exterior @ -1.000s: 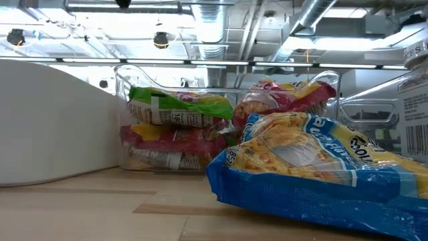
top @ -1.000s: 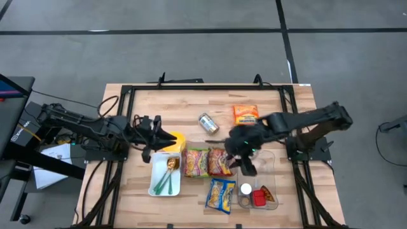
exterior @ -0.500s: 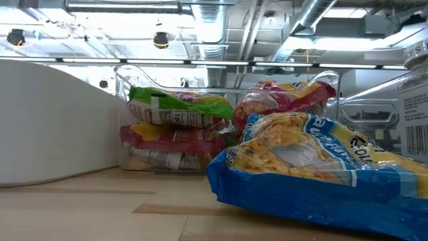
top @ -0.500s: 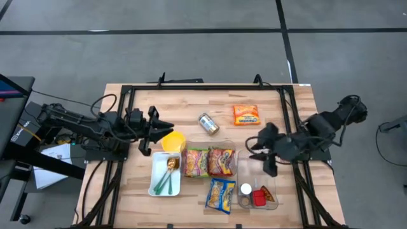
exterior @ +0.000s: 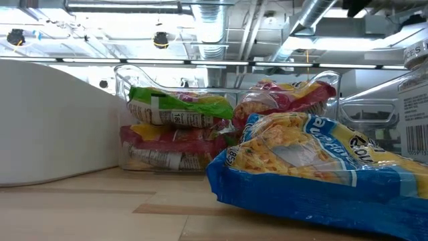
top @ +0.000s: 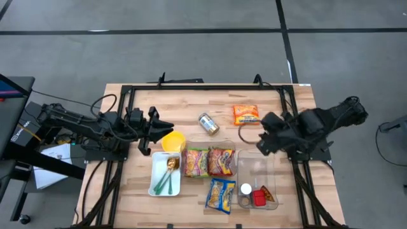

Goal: Pick & Place Food Item
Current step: Put the orange noodle pack into the left transparent bin

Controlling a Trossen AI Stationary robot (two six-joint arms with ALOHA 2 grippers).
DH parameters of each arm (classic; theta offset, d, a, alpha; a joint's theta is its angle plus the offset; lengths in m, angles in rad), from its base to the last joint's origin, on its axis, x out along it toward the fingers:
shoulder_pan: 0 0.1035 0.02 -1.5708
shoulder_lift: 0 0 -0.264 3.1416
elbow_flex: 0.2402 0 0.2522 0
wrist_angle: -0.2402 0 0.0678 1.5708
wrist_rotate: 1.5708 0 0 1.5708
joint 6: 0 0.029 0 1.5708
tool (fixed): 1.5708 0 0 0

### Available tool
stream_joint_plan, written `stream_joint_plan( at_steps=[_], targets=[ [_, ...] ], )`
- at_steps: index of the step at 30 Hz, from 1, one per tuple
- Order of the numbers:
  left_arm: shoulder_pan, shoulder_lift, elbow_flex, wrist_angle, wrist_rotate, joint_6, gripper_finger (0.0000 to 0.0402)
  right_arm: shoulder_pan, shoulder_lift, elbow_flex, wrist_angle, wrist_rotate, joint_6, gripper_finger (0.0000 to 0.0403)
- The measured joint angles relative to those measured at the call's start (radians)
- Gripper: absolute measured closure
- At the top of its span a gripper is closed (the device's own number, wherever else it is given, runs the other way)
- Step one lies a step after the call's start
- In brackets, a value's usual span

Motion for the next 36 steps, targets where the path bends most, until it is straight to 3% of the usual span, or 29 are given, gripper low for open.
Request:
stream_joint_plan(
  at_steps=[9,17,26,32,36],
  targets=[
    [0.000,0.000,0.000,-0.001,0.000,0.000,0.0325,-0.390,0.091,-0.042,0.007,-0.064,-0.072,0.0255],
    [0.000,0.000,0.000,-0.003,0.004,0.000,0.0325,-0.695,0.218,-0.102,0.201,-0.171,-0.164,0.0255],
    [0.000,0.000,0.000,-0.011,0.019,-0.025,0.0325,-0.883,0.391,-0.109,0.250,-0.225,-0.254,0.0255],
    [0.000,0.000,0.000,-0.052,0.024,-0.031,0.0325,-0.957,0.462,-0.109,0.307,-0.243,-0.302,0.0255],
    [0.000,0.000,0.000,-0.057,0.024,-0.026,0.0325,-0.985,0.494,-0.150,0.353,-0.310,-0.327,0.0255]
  ],
)
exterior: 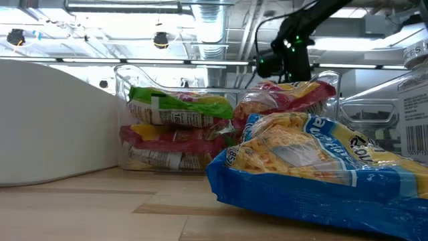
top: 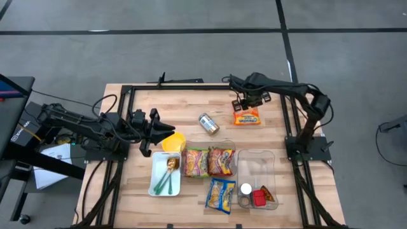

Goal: Pick & Place Food Item
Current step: Put the orange noodle pack into the left transparent bin

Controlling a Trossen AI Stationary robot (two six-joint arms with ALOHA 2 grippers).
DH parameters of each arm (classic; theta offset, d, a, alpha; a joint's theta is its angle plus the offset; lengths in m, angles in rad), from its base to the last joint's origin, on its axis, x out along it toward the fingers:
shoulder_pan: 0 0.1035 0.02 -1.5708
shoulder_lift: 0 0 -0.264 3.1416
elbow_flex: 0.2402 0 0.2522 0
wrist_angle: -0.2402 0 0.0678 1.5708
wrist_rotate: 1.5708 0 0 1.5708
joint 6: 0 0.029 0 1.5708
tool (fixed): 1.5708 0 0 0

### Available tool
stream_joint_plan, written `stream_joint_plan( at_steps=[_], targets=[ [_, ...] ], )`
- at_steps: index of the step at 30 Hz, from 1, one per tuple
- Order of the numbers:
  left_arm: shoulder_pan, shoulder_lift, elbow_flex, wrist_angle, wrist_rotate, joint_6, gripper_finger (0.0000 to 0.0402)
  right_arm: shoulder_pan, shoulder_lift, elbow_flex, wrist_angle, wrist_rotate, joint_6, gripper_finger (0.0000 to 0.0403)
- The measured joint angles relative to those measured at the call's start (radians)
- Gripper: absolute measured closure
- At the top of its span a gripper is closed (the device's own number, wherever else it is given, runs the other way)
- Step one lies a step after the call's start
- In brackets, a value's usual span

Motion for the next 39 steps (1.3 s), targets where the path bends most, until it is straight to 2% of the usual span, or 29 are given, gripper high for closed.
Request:
stream_joint_plan(
  at_steps=[4,7,17,28,31,39],
  targets=[
    [0.002,0.000,0.000,-0.001,-0.026,0.001,0.0325,-0.002,0.007,-0.058,0.049,-0.015,0.000,0.0255],
    [0.002,0.000,0.000,-0.001,-0.034,0.001,0.0325,0.003,0.005,-0.100,0.131,-0.079,0.005,0.0255],
    [0.003,0.000,0.000,-0.002,-0.075,0.003,0.0325,-0.011,-0.005,-0.224,0.238,-0.111,0.023,0.0255],
    [0.003,0.000,0.000,-0.001,-0.102,0.003,0.0325,-0.013,-0.005,-0.231,0.313,-0.152,0.000,0.0256],
    [0.003,0.000,0.000,-0.001,-0.102,0.003,0.0325,-0.014,-0.005,-0.231,0.312,-0.151,0.000,0.0270],
    [0.003,0.000,0.000,0.003,-0.102,0.002,0.0325,-0.015,-0.005,-0.231,0.311,-0.137,-0.003,0.0339]
  ],
)
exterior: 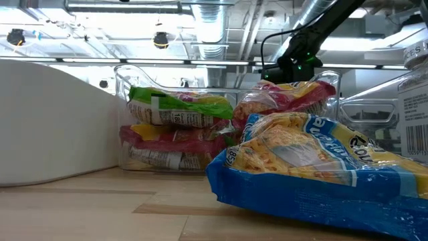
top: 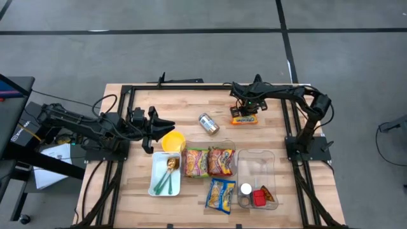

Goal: Pick & Place Food Item
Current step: Put the orange noodle pack into the left transparent bin

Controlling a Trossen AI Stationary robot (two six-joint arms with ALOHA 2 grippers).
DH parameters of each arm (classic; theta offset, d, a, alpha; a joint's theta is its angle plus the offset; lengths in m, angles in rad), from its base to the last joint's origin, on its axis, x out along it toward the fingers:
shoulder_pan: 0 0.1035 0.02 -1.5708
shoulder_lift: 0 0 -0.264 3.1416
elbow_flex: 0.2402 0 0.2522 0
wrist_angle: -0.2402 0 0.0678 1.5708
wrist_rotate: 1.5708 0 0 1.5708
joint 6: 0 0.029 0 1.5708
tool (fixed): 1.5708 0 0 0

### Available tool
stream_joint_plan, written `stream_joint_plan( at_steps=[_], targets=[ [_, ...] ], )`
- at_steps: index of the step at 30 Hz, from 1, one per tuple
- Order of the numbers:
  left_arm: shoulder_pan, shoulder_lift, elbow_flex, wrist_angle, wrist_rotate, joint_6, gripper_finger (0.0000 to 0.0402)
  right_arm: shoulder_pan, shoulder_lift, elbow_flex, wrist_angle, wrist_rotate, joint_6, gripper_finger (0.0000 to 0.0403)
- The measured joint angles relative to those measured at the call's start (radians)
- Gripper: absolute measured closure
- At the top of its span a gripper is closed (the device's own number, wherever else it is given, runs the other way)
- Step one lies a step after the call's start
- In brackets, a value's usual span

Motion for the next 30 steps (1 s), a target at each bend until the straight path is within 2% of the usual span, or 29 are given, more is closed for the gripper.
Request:
stream_joint_plan(
  at_steps=[8,14,20,25,30],
  targets=[
    [0.000,0.000,0.000,0.000,0.000,-0.001,0.0325,0.000,-0.001,0.000,0.001,0.012,0.011,0.0366],
    [0.000,0.000,0.000,0.000,0.001,-0.001,0.0325,0.014,-0.091,0.001,0.019,0.044,0.027,0.0355],
    [0.000,0.000,0.000,-0.001,-0.040,0.002,0.0325,-0.022,-0.135,0.002,0.078,0.036,0.023,0.0301],
    [0.000,0.000,0.000,-0.001,-0.043,0.006,0.0325,-0.054,-0.081,0.000,0.068,-0.020,-0.006,0.0236],
    [0.000,0.000,0.000,-0.001,-0.043,0.007,0.0325,-0.049,-0.037,0.000,0.078,-0.025,-0.010,0.0187]
  ],
)
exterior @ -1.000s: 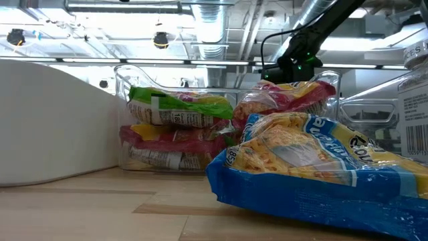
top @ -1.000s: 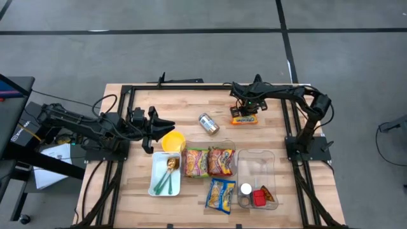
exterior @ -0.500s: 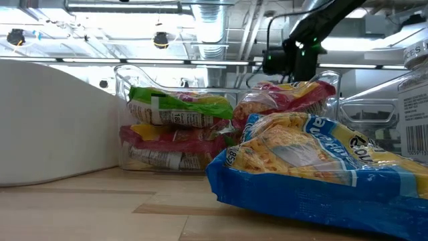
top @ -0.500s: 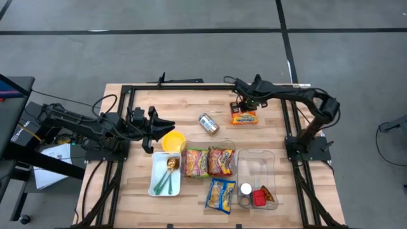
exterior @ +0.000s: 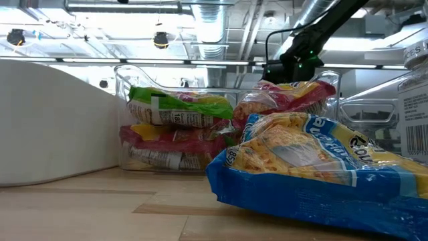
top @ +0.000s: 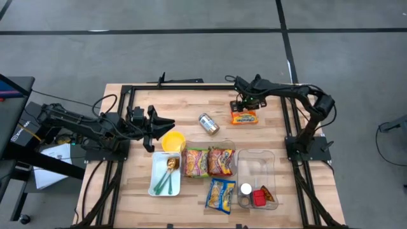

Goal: Pick & Place Food Item
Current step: Put the orange noodle pack into the left transparent bin

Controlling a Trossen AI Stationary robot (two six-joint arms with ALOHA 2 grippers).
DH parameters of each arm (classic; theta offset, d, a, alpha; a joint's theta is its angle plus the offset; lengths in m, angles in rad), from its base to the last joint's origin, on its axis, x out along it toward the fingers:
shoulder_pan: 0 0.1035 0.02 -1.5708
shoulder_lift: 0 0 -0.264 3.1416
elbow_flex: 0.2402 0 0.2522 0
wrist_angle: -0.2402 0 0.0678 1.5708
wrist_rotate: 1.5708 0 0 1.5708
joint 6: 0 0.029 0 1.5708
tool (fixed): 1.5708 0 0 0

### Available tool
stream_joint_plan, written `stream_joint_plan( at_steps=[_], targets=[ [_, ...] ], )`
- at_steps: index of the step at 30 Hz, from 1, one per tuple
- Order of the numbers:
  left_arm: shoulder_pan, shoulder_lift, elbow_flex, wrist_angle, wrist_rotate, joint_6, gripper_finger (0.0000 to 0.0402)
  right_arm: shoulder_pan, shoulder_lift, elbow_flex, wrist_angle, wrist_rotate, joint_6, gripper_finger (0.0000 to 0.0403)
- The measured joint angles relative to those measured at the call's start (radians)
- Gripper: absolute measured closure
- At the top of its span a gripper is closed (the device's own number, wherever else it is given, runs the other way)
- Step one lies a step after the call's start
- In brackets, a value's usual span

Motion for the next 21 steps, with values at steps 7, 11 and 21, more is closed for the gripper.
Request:
stream_joint_plan(
  at_steps=[7,11,21],
  targets=[
    [0.000,0.000,0.000,0.000,0.000,-0.004,0.0325,0.008,0.048,0.000,-0.003,0.003,0.003,0.0179],
    [0.000,0.000,0.000,0.000,0.000,-0.005,0.0325,0.015,0.068,0.002,-0.005,0.006,0.003,0.0189],
    [0.000,0.000,0.000,0.000,0.000,-0.008,0.0325,0.038,0.068,0.001,-0.008,0.037,0.014,0.0257]
  ],
)
